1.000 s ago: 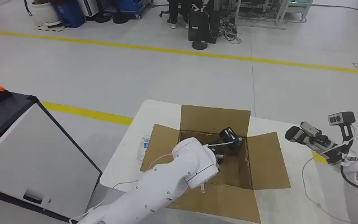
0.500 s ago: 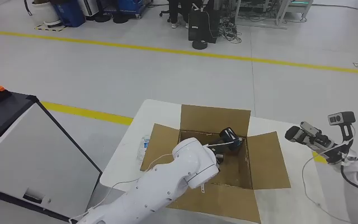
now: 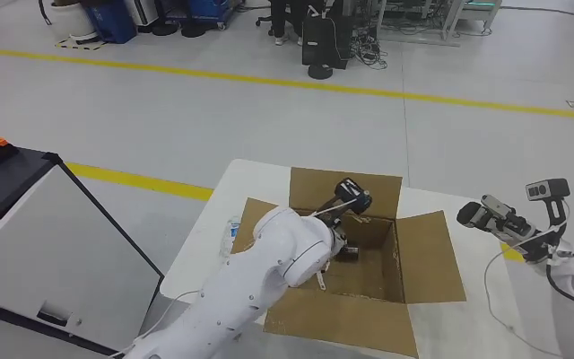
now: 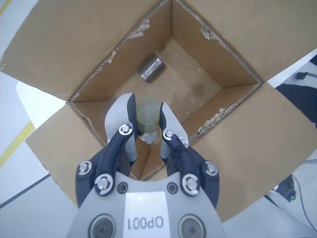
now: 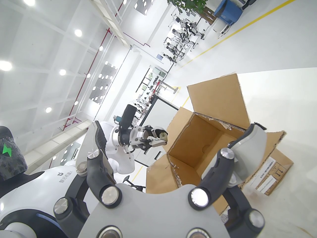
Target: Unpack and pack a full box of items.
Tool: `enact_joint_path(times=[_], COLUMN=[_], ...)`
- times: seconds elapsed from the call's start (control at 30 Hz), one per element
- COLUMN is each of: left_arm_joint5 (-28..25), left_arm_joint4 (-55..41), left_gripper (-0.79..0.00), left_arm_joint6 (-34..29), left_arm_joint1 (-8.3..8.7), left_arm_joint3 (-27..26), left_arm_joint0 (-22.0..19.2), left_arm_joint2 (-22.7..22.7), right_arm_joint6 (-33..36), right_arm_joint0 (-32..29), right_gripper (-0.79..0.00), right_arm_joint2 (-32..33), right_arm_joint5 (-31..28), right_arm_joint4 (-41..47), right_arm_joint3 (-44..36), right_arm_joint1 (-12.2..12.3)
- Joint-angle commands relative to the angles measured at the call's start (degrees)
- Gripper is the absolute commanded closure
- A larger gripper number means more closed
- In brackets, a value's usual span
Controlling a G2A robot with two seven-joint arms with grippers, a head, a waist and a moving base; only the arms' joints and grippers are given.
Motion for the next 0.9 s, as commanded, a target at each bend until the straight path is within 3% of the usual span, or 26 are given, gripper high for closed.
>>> enact_joint_path(times=[0.0, 0.37, 0.6, 0.87], left_arm_joint5=[0.35, 6.11, 11.55, 12.78], left_arm_joint4=[0.32, -3.5, -0.36, 1.25], left_gripper=[0.0, 0.0, 0.0, 0.0], left_arm_joint6=[-0.59, -4.56, -4.56, -4.56], left_arm_joint1=[0.36, 2.69, 5.4, 7.41], left_arm_joint3=[-0.7, -8.76, -12.91, -16.38], left_arm_joint0=[0.28, 6.46, 11.7, 13.3], left_arm_joint2=[-2.45, -15.21, -19.64, -20.32], right_arm_joint6=[-0.01, -0.01, -0.01, -0.01], right_arm_joint0=[0.0, 0.0, 0.0, 0.0], right_gripper=[-0.785, -0.785, -0.785, -0.785], right_arm_joint2=[0.0, 0.0, 0.0, 0.0], right_arm_joint5=[0.0, 0.0, 0.0, 0.0], right_arm_joint4=[0.0, 0.0, 0.0, 0.0], right_arm_joint3=[0.0, 0.0, 0.0, 0.0], right_arm_joint1=[0.0, 0.0, 0.0, 0.0])
